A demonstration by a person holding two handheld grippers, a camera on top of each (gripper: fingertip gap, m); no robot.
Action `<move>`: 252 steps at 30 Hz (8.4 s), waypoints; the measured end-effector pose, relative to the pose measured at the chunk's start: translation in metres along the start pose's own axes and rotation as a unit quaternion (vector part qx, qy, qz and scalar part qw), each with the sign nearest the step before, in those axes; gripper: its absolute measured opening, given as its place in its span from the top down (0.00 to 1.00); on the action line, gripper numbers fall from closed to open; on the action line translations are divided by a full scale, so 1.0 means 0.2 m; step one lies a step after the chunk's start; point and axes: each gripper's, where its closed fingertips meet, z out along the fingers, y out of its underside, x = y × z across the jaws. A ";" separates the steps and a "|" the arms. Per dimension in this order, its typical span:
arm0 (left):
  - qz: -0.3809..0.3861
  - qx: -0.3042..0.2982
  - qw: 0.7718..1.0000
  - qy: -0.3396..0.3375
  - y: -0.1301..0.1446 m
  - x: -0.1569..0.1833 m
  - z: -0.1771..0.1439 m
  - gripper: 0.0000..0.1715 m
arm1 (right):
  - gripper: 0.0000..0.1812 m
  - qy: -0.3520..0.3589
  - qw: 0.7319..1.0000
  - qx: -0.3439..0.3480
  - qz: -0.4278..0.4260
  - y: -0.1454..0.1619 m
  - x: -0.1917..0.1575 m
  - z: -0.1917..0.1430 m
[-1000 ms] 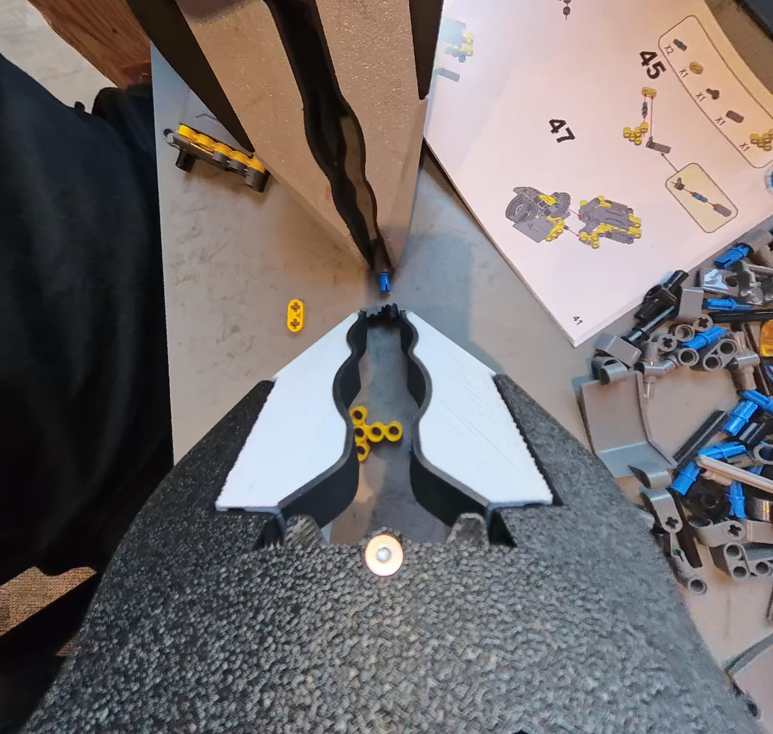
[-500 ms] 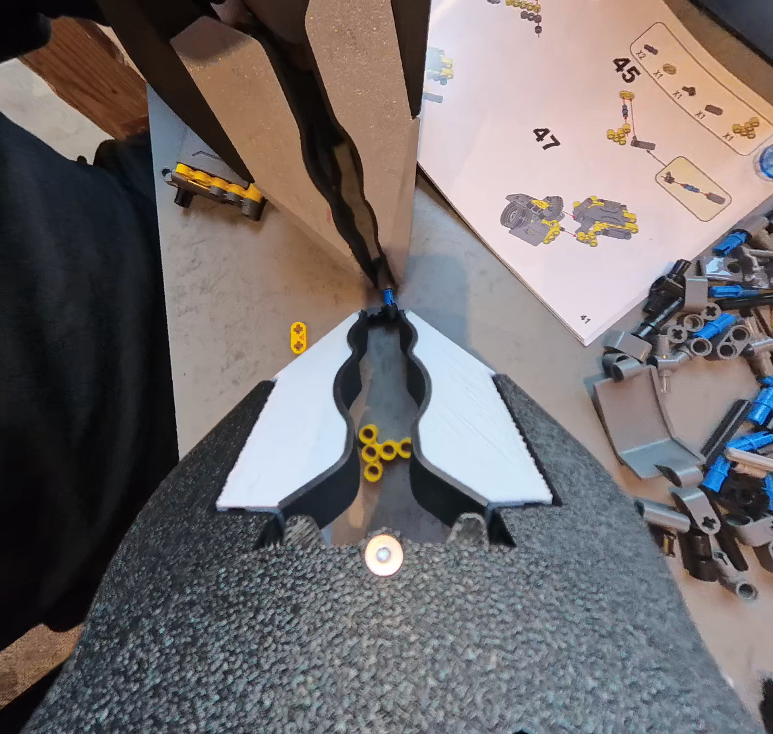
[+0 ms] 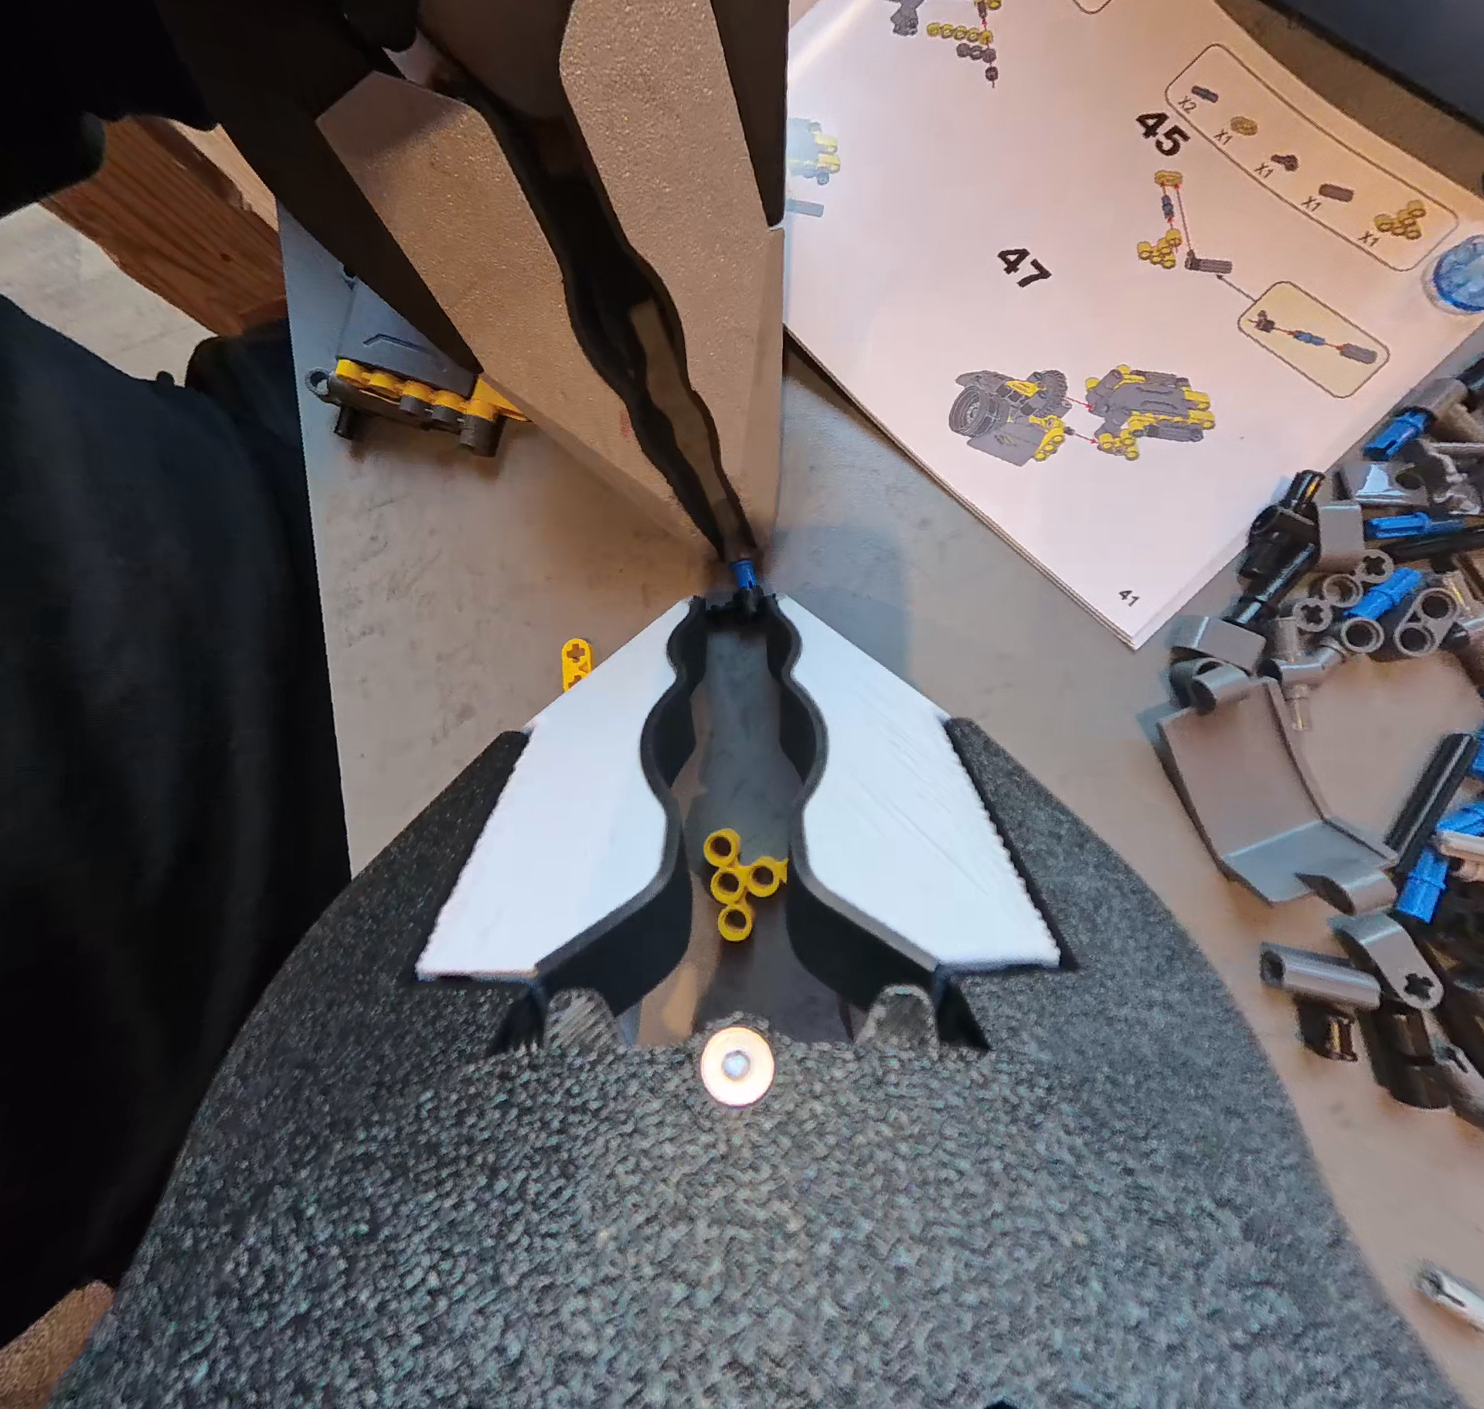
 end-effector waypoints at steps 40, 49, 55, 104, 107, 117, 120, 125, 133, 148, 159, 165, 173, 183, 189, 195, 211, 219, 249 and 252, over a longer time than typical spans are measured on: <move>-0.009 0.003 1.000 0.001 -0.01 0.00 0.01 0.98 | 0.98 0.040 0.995 -0.086 -0.027 0.06 0.02 -0.05; -0.006 0.003 1.000 0.003 -0.01 0.00 0.02 0.98 | 1.00 0.018 0.997 -0.075 -0.024 0.04 0.02 -0.03; -0.005 0.003 1.000 0.004 -0.01 0.00 0.02 0.98 | 1.00 0.002 0.997 -0.072 -0.036 0.04 0.01 -0.03; 0.000 0.005 1.000 0.016 -0.01 0.01 0.01 0.98 | 0.98 0.003 0.989 -0.114 -0.094 0.04 0.02 -0.03; -0.003 0.004 1.000 0.015 -0.01 0.00 0.01 0.98 | 0.98 -0.003 0.989 -0.109 -0.101 0.03 0.02 -0.02; -0.006 0.005 1.000 0.017 -0.01 0.00 0.01 0.98 | 0.97 -0.056 0.979 -0.121 -0.151 0.02 0.01 0.00; 0.001 0.006 1.000 0.012 -0.01 0.00 0.01 0.98 | 0.97 -0.069 0.977 -0.120 -0.162 0.02 0.01 0.00; -0.006 0.006 1.000 0.013 -0.01 0.00 0.01 0.98 | 0.95 -0.037 0.979 -0.140 -0.144 0.02 0.03 -0.03; 0.000 0.006 1.000 0.008 -0.01 0.00 0.02 0.98 | 0.94 0.012 0.987 -0.122 -0.102 0.05 0.03 -0.06; -0.009 0.008 1.000 0.009 -0.02 -0.01 0.01 0.98 | 0.92 -0.005 0.994 -0.086 -0.074 0.03 0.03 -0.03; -0.040 0.005 0.999 0.026 -0.01 -0.01 0.01 0.99 | 0.93 -0.007 0.997 -0.065 -0.042 0.02 0.02 -0.02; -0.048 0.005 0.998 0.028 -0.01 -0.01 0.01 0.99 | 0.93 -0.008 0.998 -0.056 -0.027 0.02 0.02 -0.02; -0.063 0.004 0.998 0.025 0.00 -0.01 0.00 0.99 | 0.93 -0.010 0.999 -0.048 -0.014 0.01 0.02 -0.02; -0.084 0.004 0.996 0.025 0.00 -0.02 0.00 0.98 | 0.93 0.015 0.998 -0.055 0.011 0.01 0.03 -0.01; -0.088 0.001 0.996 0.017 0.00 -0.02 0.01 0.98 | 0.93 0.032 0.998 -0.051 0.020 0.01 0.04 -0.02; -0.112 -0.004 0.994 0.020 0.00 -0.02 0.01 0.98 | 0.93 0.046 0.997 -0.043 0.035 0.01 0.04 -0.01; -0.087 0.030 0.996 -0.005 -0.03 -0.04 -0.03 0.99 | 0.93 0.019 0.994 0.009 0.112 -0.02 0.04 0.00; -0.072 0.017 0.997 0.007 -0.03 -0.02 0.00 1.00 | 1.00 -0.011 0.994 0.000 0.112 -0.02 0.00 0.02; -0.197 0.085 0.972 -0.093 -0.01 -0.23 -0.50 0.98 | 0.95 0.089 0.992 0.042 0.075 -0.03 0.05 -0.22; -0.227 0.085 0.969 -0.054 0.00 -0.18 -0.49 0.95 | 0.95 0.079 0.994 0.042 0.067 -0.02 0.01 -0.22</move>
